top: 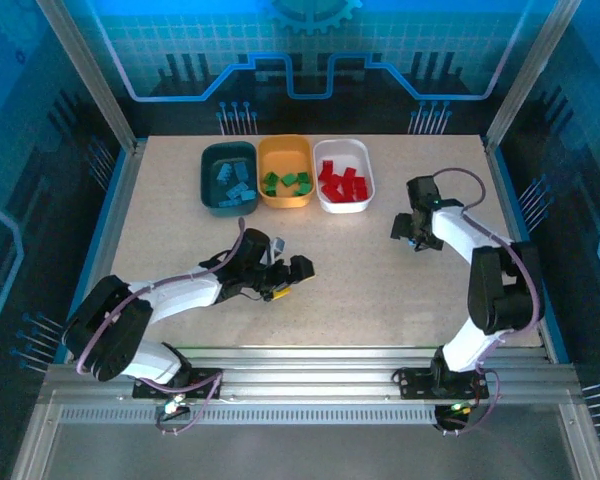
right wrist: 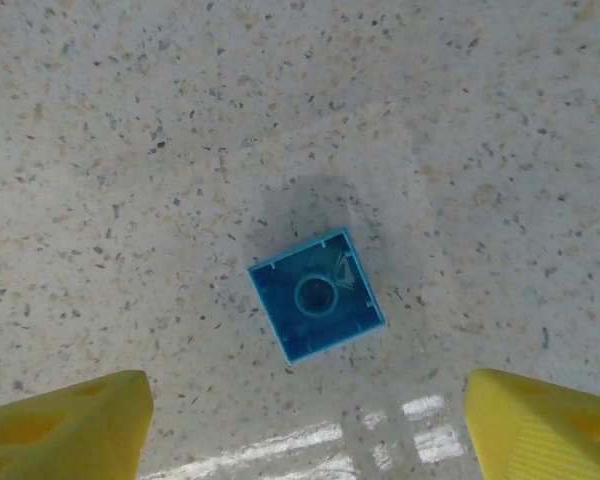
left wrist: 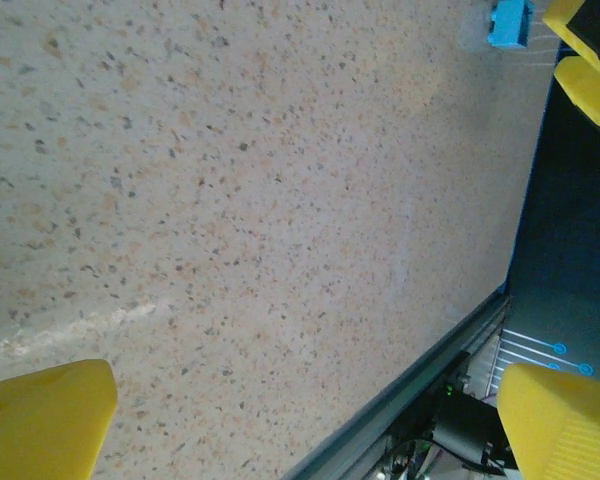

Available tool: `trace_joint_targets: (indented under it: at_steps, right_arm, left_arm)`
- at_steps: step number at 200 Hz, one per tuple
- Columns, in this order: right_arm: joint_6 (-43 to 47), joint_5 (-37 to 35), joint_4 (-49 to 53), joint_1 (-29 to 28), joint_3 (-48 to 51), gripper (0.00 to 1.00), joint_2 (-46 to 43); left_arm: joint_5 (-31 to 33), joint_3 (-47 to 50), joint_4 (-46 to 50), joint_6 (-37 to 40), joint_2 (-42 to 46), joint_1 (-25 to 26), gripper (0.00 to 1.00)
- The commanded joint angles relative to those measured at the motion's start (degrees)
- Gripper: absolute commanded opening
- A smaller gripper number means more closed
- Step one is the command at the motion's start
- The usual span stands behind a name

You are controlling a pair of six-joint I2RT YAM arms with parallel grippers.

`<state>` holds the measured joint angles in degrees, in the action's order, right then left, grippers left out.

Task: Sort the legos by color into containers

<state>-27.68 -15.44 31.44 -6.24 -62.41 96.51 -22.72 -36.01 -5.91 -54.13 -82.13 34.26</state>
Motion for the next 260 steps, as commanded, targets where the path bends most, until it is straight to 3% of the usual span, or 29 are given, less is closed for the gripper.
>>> trace_joint_targets:
  at_steps: [1,29,96,141,169,196,225,260]
  right_arm:
    - [2.8,2.8,4.8,2.2,-4.8,0.78,5.0]
    - [2.8,3.5,5.0,3.9,-6.8,0.75,8.9]
    - [2.7,9.5,2.9,7.5,-6.7,0.49,10.9]
    - [2.7,10.5,1.1,7.6,-5.0,0.33,9.1]
    - [2.3,11.2,-0.9,6.8,-2.3,0.30,4.2]
    - [1.1,11.1,-0.7,2.6,-1.7,0.29,-2.4]
    - [-1.8,11.1,-0.7,-6.7,-4.2,0.28,-7.1]
    - [-4.6,10.6,-2.3,-20.7,-13.5,0.28,-3.7]
  left_arm:
    - [1.4,-1.7,-0.1,-0.8,-1.1,0.2,0.99]
    - [1.6,-3.3,2.1,-0.2,-0.6,0.2,0.99]
    - [2.3,-5.4,3.7,-0.2,-1.5,0.2,0.99]
    - [2.7,-5.1,4.7,0.2,-0.7,0.2,0.99]
    - [3.9,-5.2,8.4,2.4,2.5,-1.6,0.99]
    - [2.4,-4.2,12.3,3.9,7.6,-8.1,0.99]
    - [0.7,-2.2,17.6,5.5,15.1,-17.8,0.99]
    - [-3.5,1.3,23.0,5.5,22.1,-32.7,0.99]
